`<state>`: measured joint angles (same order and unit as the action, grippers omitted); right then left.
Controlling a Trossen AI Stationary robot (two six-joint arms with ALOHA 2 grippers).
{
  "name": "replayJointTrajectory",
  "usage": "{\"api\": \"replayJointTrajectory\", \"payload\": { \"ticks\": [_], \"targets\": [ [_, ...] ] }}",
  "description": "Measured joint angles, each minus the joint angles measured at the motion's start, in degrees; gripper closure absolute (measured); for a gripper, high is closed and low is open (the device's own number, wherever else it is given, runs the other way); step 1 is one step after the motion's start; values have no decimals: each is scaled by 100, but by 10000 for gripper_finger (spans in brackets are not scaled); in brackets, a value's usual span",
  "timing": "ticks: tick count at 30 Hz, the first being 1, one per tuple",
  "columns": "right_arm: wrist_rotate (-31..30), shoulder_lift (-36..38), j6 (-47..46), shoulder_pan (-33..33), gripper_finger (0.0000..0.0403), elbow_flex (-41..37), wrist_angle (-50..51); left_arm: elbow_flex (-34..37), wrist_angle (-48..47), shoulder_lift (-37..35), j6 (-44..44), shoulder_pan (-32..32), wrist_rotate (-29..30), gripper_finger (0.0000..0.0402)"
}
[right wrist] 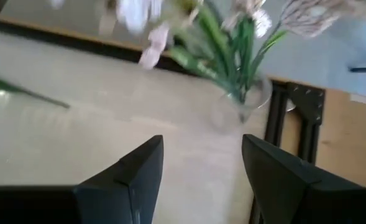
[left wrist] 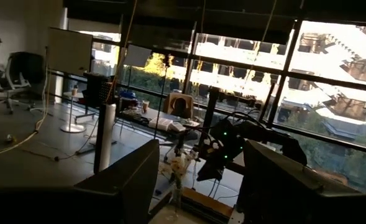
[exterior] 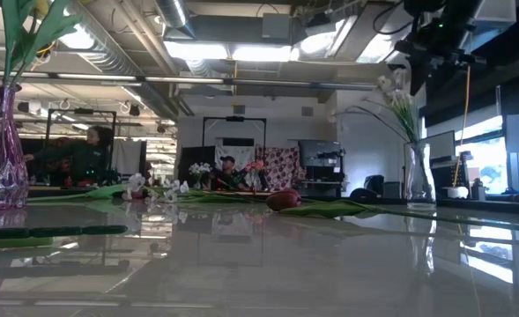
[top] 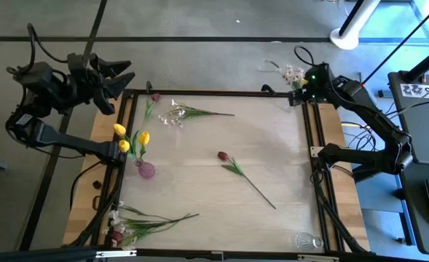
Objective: Sort flowers into vase by color
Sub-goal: Put the top white flowers into the top transparent flower vase
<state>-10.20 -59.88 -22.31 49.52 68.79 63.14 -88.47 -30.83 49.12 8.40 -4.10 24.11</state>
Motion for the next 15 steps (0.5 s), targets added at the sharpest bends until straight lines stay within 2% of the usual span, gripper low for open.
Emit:
{"api": "replayJointTrajectory", "payload": {
  "ticks": [6, 12, 15],
  "targets": [
    [892, 92, 922, -2, 184, 19, 52, -1, -432, -1, 20, 0, 52, 171],
    [2374, 118, 1350, -11, 185, 632, -19, -2, -801, 49, 197, -1, 234, 171],
    [2475, 101, 1364, -349, 185, 993, -397, -2, -817, 88, 195, 0, 308, 171]
  ]
}}
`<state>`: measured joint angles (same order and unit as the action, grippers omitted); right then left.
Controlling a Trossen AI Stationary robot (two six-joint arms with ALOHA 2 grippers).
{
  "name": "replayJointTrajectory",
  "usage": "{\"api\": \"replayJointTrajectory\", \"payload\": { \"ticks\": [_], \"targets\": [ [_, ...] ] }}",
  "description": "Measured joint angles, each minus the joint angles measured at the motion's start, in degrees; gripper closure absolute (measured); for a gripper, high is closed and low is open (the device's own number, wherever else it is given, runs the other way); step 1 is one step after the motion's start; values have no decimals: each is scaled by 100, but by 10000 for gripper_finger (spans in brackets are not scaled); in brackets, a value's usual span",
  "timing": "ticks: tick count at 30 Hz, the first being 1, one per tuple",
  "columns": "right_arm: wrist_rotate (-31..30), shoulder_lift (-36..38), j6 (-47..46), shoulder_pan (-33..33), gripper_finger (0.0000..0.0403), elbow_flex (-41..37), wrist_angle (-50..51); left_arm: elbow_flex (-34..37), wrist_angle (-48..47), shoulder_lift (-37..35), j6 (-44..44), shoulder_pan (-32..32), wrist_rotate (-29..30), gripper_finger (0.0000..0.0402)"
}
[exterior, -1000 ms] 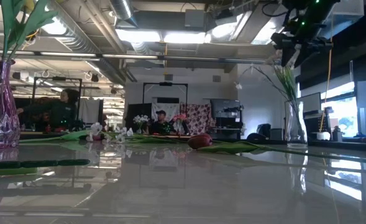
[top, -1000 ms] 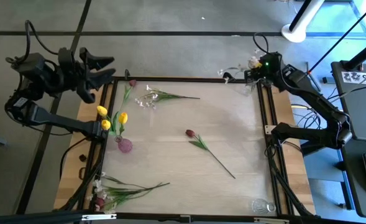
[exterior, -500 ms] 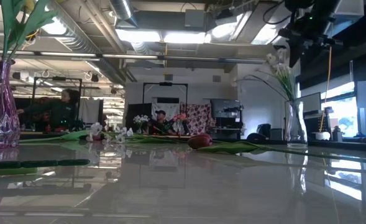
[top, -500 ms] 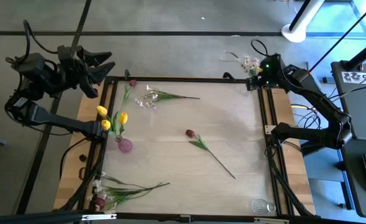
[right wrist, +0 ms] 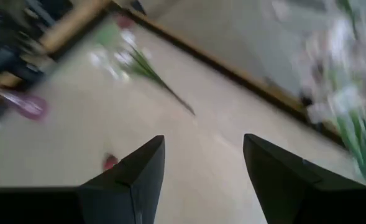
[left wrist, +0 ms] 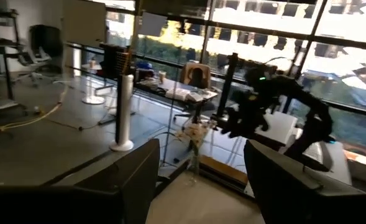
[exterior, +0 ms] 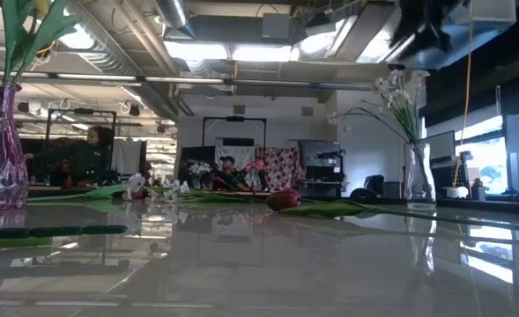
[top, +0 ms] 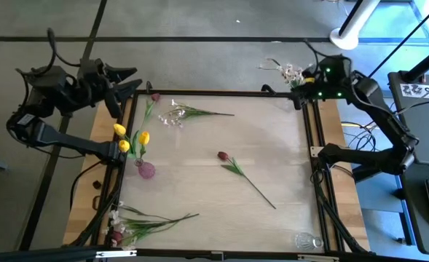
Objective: Sort flowers into vase by color
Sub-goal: Put the top white flowers into the top transparent flower vase
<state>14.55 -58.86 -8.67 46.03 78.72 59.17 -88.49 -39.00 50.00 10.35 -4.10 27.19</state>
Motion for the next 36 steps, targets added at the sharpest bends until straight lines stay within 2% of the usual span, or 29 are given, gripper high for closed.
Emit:
{"api": "replayJointTrajectory", "payload": {
  "ticks": [4, 10, 14, 18, 23, 28, 36],
  "targets": [
    [-394, -151, -4, -907, 185, 397, -734, 0, 0, 28, 2, -47, 381, 171],
    [-1210, -832, -279, -2198, 185, 957, -1947, 0, 2, 41, 55, -181, 338, 171],
    [-1301, -1465, -124, -2724, 185, 1338, -2411, 0, -3, 0, 64, -181, 310, 171],
    [-1239, -2036, -25, -3045, 185, 1559, -2810, 0, -88, -30, 113, -183, 314, 171],
    [-884, -2686, -353, -3415, 185, 1583, -3912, 0, -220, -22, 334, -181, 312, 171],
    [-854, -3401, -436, -3723, 185, 1588, -4639, 0, -292, -22, 485, -175, 278, 171],
    [-994, -4728, -261, -3570, 185, 1588, -4977, 0, -299, -57, 796, -175, 141, 171]
  ]
}}
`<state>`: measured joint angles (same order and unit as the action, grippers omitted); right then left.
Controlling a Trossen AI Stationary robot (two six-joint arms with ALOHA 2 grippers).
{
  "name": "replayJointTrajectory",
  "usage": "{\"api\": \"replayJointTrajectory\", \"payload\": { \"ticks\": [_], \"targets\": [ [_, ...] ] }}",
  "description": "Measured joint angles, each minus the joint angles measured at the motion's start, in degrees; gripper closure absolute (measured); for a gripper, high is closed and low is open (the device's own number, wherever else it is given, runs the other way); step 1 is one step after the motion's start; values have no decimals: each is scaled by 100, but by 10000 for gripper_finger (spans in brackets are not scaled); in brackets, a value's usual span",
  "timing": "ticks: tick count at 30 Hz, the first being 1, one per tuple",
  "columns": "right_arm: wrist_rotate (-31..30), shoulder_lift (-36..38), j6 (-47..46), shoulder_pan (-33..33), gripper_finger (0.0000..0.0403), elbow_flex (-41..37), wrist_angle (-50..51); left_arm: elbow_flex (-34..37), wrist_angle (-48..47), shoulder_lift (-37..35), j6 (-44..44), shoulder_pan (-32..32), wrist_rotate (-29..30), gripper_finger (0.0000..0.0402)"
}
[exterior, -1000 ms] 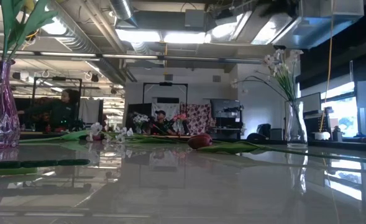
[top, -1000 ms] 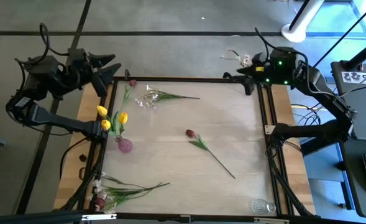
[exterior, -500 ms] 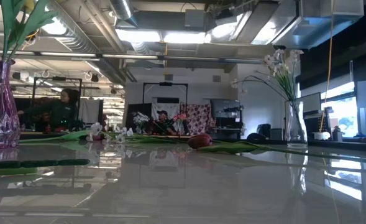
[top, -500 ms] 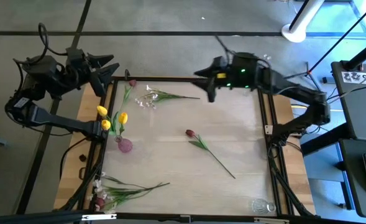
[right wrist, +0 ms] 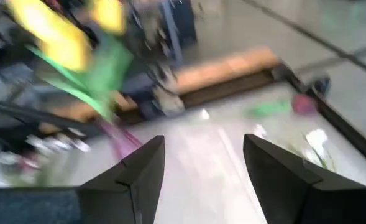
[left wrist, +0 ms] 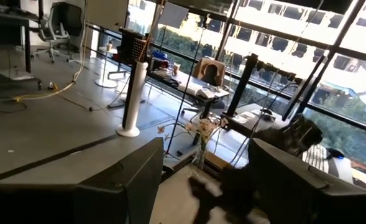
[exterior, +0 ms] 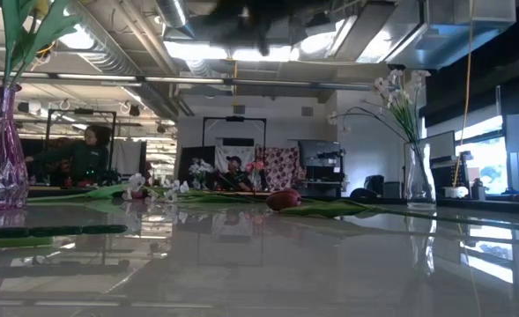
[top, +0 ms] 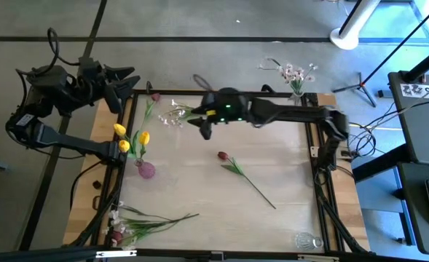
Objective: Sort flowers into vase by color
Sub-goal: Put the top white flowers into the top transparent flower vase
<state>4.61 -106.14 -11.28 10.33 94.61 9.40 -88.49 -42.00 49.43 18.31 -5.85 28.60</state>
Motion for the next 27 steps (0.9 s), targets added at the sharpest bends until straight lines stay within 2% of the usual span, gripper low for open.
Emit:
{"api": "replayJointTrajectory", "payload": {
  "ticks": [5, 9, 13, 17, 23, 27],
  "targets": [
    [-98, -889, 814, 335, 185, 0, 158, 0, 2, 7, 111, 2, -19, 171],
    [-151, -1424, 858, 618, 185, -11, 535, 0, 0, 4, 111, 2, -17, 171],
    [-665, -1601, 878, 915, 185, -3, 1088, 0, 2, 4, 110, 2, -19, 171],
    [-733, -1614, 1200, 1313, 185, -8, 1932, 0, 2, 4, -96, 2, -17, 171],
    [-312, -1605, 1763, 1977, 190, -285, 2492, 0, 2, 4, -372, 2, -17, 171],
    [111, -1605, 1973, 2231, 221, -585, 2525, 0, 2, 4, -381, 2, -17, 171]
  ]
}}
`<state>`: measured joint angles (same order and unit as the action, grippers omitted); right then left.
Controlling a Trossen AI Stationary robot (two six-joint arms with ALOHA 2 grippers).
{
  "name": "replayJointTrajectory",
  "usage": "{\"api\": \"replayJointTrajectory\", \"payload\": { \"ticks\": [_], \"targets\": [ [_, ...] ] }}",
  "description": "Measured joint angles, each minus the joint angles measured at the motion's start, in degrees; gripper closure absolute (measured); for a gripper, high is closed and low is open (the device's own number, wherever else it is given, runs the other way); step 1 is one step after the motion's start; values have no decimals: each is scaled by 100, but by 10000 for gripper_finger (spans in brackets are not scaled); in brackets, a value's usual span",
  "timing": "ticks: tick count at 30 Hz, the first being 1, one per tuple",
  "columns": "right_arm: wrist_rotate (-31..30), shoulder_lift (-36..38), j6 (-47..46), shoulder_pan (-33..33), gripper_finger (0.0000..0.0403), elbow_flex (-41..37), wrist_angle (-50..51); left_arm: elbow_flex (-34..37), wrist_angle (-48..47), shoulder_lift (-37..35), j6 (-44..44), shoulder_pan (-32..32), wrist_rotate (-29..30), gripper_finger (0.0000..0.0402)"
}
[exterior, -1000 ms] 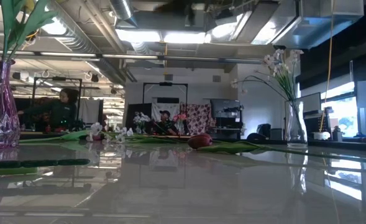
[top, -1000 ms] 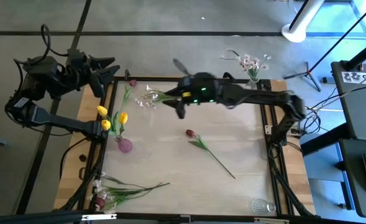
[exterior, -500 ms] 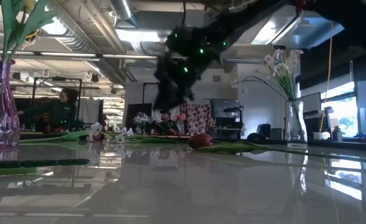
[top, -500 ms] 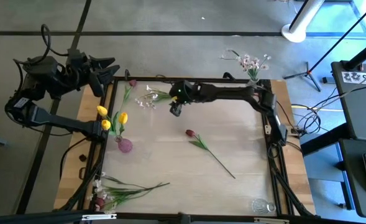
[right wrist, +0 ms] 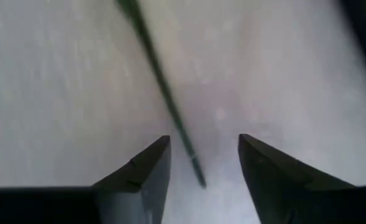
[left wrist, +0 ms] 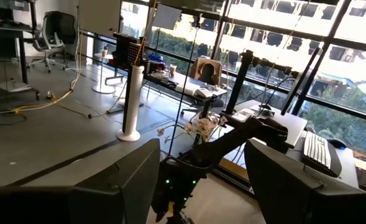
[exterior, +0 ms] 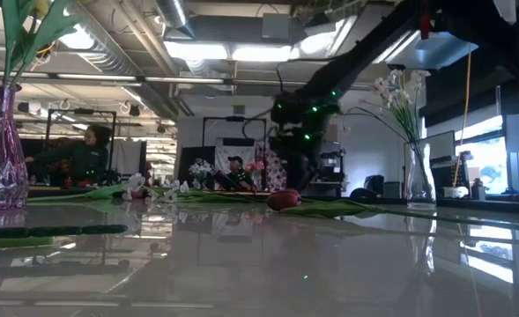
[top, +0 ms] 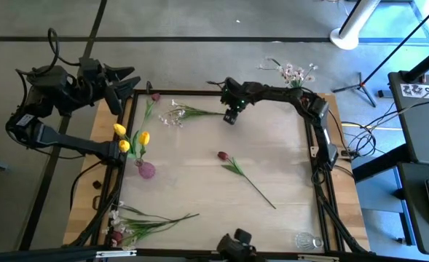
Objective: Sort flowers into vase by color
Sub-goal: Put the top white flowers into the top transparent flower vase
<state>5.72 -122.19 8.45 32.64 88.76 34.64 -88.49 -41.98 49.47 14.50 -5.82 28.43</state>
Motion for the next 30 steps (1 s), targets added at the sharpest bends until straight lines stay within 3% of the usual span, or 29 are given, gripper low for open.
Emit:
{"api": "replayJointTrajectory", "payload": {
  "ticks": [6, 14, 19, 21, 30],
  "targets": [
    [69, 54, 518, -38, 288, -529, -290, 0, 0, 0, -4, 0, 0, 171],
    [-136, 44, 367, -80, 384, -658, -338, 0, 4, 0, -7, 0, 1, 171],
    [-232, 90, 16, -161, 388, -636, -139, 0, 2, 0, -7, 0, 2, 171],
    [-269, 194, -174, -249, 391, -576, 313, 0, 4, 0, -7, 0, 1, 171],
    [-15, 972, -441, -1199, 401, -631, 4134, 0, 4, -2, -7, -1, 0, 171]
  ]
}}
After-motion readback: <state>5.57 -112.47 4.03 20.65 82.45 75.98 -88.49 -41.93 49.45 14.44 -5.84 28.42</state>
